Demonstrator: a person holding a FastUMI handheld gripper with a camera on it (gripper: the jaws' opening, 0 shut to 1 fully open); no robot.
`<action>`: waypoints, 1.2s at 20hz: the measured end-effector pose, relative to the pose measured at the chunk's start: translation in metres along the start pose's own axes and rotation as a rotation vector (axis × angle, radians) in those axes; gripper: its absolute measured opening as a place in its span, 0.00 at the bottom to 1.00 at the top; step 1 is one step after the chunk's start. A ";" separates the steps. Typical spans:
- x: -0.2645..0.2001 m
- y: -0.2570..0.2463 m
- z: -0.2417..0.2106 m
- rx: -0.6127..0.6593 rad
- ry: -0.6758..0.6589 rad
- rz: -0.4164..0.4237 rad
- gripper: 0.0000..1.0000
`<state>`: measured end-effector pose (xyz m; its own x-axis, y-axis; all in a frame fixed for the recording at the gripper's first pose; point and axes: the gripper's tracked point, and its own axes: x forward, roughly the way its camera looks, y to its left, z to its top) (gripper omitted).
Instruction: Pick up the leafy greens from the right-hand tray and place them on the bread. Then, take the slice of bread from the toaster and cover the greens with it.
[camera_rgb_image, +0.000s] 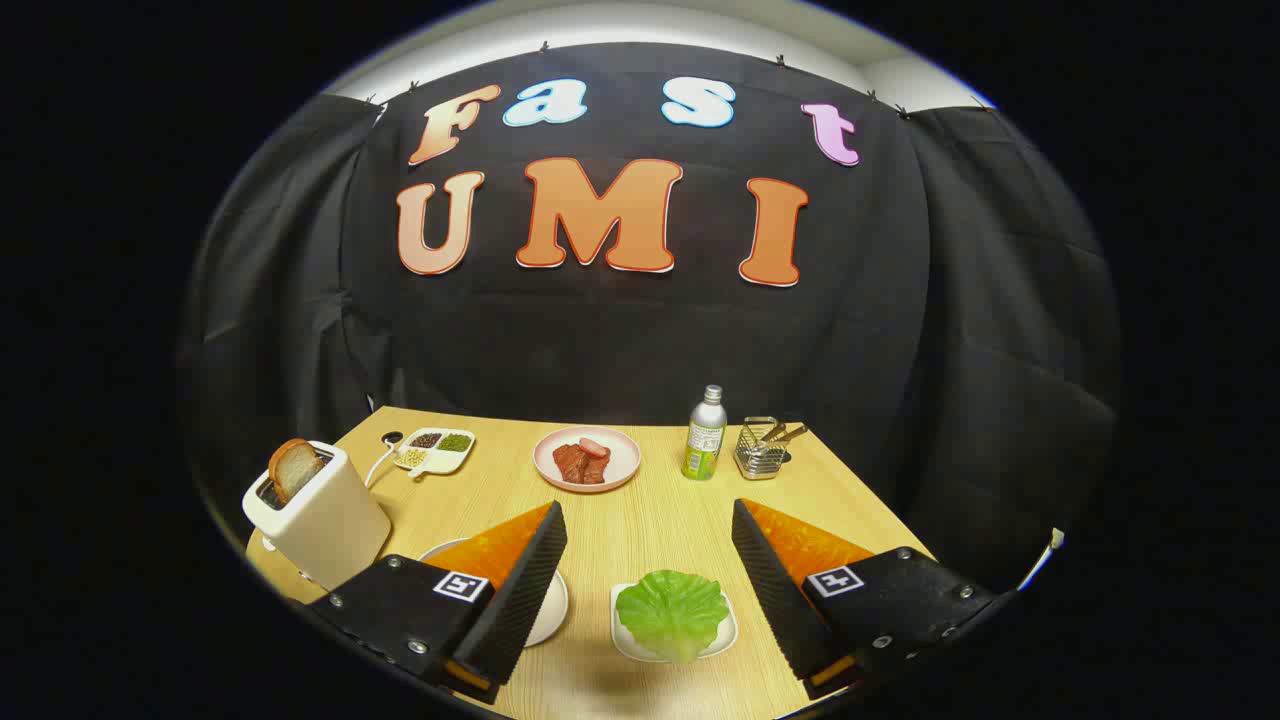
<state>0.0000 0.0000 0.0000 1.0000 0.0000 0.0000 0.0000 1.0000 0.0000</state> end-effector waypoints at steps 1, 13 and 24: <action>0.001 -0.001 -0.001 0.001 0.005 -0.001 1.00; 0.004 0.007 -0.021 -0.034 0.081 0.025 1.00; 0.020 0.007 -0.075 -0.138 0.325 0.046 1.00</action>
<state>0.0195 0.0073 -0.0747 0.9466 0.0224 -0.3217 -0.0667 0.9896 -0.1274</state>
